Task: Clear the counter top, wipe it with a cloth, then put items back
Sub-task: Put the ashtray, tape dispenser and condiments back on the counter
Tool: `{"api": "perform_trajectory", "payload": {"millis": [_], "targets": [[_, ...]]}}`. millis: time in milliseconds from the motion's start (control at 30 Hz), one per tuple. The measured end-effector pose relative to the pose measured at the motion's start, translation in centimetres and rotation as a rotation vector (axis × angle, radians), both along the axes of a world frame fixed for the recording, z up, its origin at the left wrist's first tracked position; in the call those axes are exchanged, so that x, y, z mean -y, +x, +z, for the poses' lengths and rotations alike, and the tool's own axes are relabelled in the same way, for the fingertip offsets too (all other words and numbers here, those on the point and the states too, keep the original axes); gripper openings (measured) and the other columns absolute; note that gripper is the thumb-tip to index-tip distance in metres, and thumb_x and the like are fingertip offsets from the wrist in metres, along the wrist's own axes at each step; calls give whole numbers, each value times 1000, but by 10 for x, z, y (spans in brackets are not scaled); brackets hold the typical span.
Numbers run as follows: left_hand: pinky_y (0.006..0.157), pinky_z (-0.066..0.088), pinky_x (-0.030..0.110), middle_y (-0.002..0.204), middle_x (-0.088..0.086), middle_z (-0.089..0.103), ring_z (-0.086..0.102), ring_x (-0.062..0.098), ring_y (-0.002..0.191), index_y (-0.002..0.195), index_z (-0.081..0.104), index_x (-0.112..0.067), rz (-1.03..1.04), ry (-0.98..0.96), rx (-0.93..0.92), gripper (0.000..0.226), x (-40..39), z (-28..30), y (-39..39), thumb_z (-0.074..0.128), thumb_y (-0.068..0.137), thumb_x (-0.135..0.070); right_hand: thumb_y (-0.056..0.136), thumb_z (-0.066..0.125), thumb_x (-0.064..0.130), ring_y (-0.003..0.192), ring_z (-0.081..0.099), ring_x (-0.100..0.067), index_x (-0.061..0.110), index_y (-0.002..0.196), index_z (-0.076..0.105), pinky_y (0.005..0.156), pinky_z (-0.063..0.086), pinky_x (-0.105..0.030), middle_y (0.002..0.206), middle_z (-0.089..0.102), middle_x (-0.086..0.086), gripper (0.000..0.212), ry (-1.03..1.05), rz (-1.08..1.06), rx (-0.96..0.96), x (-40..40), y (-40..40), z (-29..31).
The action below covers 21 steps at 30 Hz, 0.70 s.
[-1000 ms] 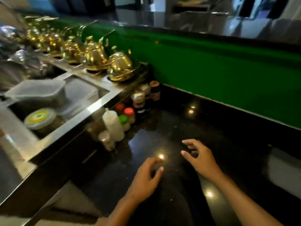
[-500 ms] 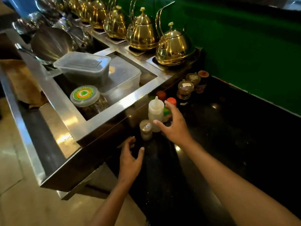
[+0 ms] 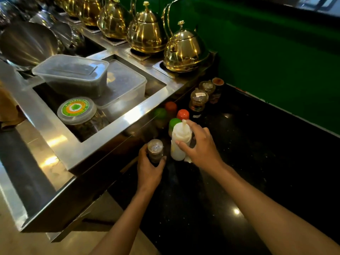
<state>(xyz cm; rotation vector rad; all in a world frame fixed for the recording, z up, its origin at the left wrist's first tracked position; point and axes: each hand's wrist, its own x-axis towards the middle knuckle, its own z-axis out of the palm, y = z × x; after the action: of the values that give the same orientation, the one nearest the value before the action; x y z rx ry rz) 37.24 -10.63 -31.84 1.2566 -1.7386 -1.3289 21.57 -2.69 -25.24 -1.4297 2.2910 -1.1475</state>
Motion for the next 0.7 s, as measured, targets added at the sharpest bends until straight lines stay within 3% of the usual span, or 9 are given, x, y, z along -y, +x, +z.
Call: {"api": "perform_trajectory", "payload": {"millis": [100,233,467,567,700], "targets": [[92,37,18,121,-15,56,51,1,114,132,48,-29,-61,-19,-9,56,-5,3,-7,74,84,-17,82,68,45,105,40,-6,41,141,36,89,44,-32,127,50,17,67,19,-59,13,-36,-11,-2],[84,37,-2,116,-29,56,49,-23,105,125,51,-33,-317,-58,7,50,-19,3,-17,76,83,-20,80,73,36,107,43,-7,39,140,42,91,45,-32,131,50,20,68,-1,-188,79,-86,-22,-3],[91,41,5,119,-25,59,52,-14,113,124,51,-36,-628,-69,24,50,-38,0,-45,75,83,-19,76,77,37,117,45,-7,46,135,39,94,45,-30,122,47,24,70,0,-312,197,-107,-20,-16],[91,43,6,120,-23,60,54,-10,113,126,53,-32,-673,-77,9,49,-42,-1,-49,74,84,-19,75,78,37,123,48,-8,48,135,37,99,49,-37,131,50,15,74,-18,-362,300,-107,-11,-40],[89,44,6,119,-28,59,54,-11,112,127,52,-34,-684,-71,28,51,-50,-4,-44,76,83,-23,78,77,29,115,55,-7,42,136,40,95,51,-31,133,52,8,70,-49,-420,367,-105,-3,-55]]}}
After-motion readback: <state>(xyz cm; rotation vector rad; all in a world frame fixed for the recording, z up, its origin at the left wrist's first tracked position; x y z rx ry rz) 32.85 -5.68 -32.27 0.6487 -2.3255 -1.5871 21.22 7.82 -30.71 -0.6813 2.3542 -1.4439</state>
